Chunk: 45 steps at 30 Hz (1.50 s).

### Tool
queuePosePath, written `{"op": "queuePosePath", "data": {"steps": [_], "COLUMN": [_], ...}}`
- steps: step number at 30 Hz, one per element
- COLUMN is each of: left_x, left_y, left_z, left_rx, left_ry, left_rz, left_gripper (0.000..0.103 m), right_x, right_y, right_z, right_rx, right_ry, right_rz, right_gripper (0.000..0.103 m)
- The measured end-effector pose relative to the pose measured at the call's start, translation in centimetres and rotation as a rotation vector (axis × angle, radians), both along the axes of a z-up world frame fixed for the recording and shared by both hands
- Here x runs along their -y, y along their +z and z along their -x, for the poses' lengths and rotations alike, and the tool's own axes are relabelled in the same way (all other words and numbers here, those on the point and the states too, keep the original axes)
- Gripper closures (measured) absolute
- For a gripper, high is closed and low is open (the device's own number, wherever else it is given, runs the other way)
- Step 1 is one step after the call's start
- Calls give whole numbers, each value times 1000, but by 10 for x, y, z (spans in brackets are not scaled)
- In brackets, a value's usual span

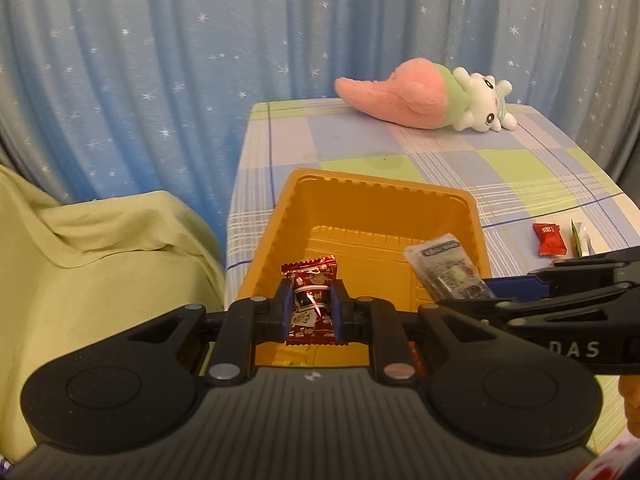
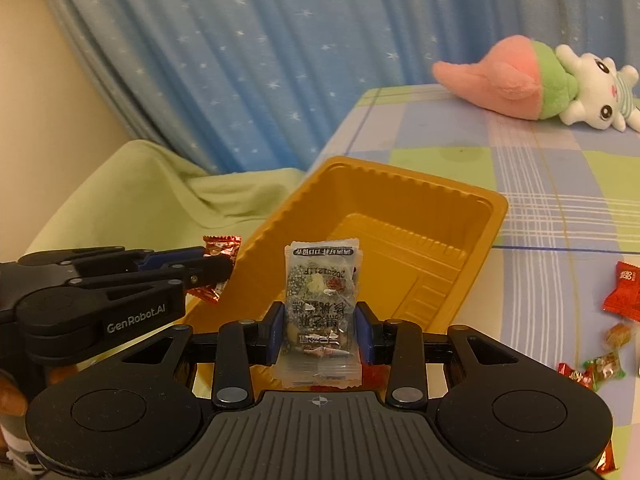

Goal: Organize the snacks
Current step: 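Carry both snacks over the orange tray and open the left tool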

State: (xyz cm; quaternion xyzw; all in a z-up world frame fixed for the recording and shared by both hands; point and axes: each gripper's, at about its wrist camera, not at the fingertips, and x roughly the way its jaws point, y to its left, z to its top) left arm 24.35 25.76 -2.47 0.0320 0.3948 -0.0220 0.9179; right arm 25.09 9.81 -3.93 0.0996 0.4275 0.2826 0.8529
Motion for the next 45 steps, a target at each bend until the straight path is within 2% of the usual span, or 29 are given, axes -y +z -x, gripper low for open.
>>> {"op": "queuePosePath", "data": {"steps": [12, 24, 27, 33, 45], "left_x": [8, 11, 9, -4, -23], "left_y": [-28, -43, -44, -39, -31], "left_z": [-43, -59, -57, -41, -12], "left_rx": [-68, -93, -99, -107, -112], "left_ry": [-61, -69, -63, -30, 45], "left_rz": [-5, -16, -17, 28, 74], "left_gripper": [85, 84, 76, 68, 65], "right_x": [4, 6, 6, 8, 0], "right_y": [-18, -21, -21, -20, -24], "right_z": [-31, -41, -41, -41, -43], "right_rx": [-39, -53, -52, -55, -64], "right_ry": [-76, -101, -104, -109, -108], "right_rz": [40, 41, 39, 33, 48], "right_gripper": [66, 66, 66, 66, 65]}}
